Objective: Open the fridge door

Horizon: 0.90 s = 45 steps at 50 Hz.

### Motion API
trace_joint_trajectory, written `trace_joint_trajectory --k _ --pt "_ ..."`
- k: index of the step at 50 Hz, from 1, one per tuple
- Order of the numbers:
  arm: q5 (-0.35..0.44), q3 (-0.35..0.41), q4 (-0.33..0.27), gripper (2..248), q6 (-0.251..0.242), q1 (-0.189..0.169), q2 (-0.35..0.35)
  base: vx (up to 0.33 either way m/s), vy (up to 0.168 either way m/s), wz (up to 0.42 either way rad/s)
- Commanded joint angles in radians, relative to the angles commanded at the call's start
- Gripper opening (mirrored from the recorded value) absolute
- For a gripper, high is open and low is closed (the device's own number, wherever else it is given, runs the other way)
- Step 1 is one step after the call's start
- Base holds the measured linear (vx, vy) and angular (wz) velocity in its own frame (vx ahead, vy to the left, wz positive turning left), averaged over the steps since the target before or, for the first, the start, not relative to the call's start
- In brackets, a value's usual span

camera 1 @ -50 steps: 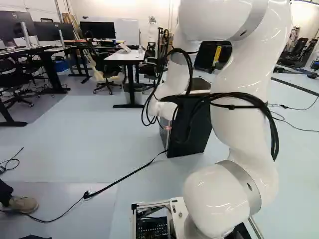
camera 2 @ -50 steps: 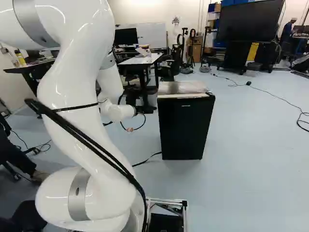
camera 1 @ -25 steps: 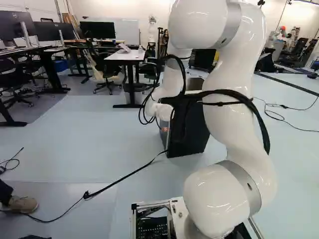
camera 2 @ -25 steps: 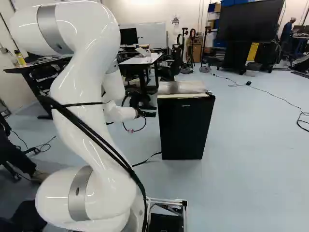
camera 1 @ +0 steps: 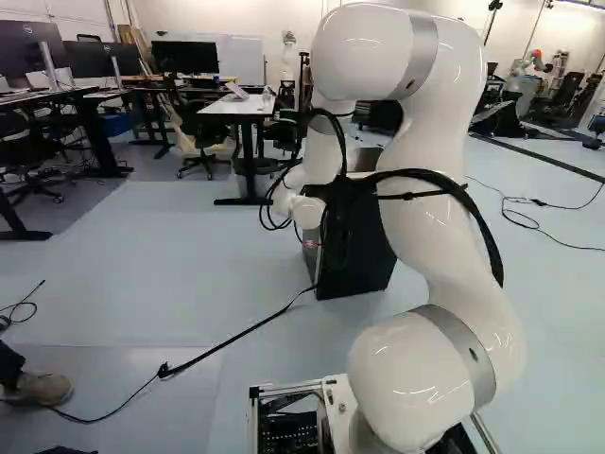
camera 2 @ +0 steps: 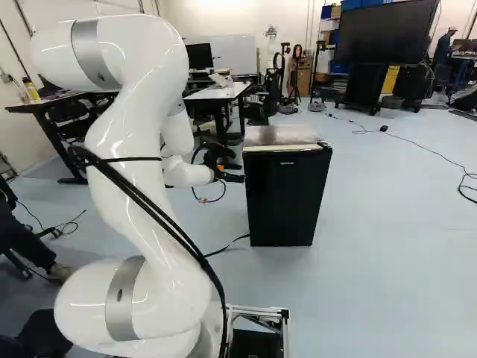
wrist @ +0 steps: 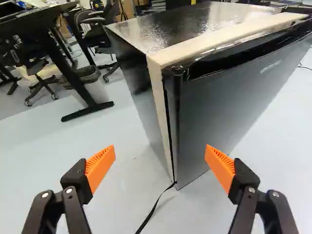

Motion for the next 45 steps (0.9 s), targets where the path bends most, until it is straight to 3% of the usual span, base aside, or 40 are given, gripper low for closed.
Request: trace_joint_trajectory --k 45 --pt "0.058 -0.056 0.287 247 0.000 0.025 -0.037 0.000 0.000 0.000"
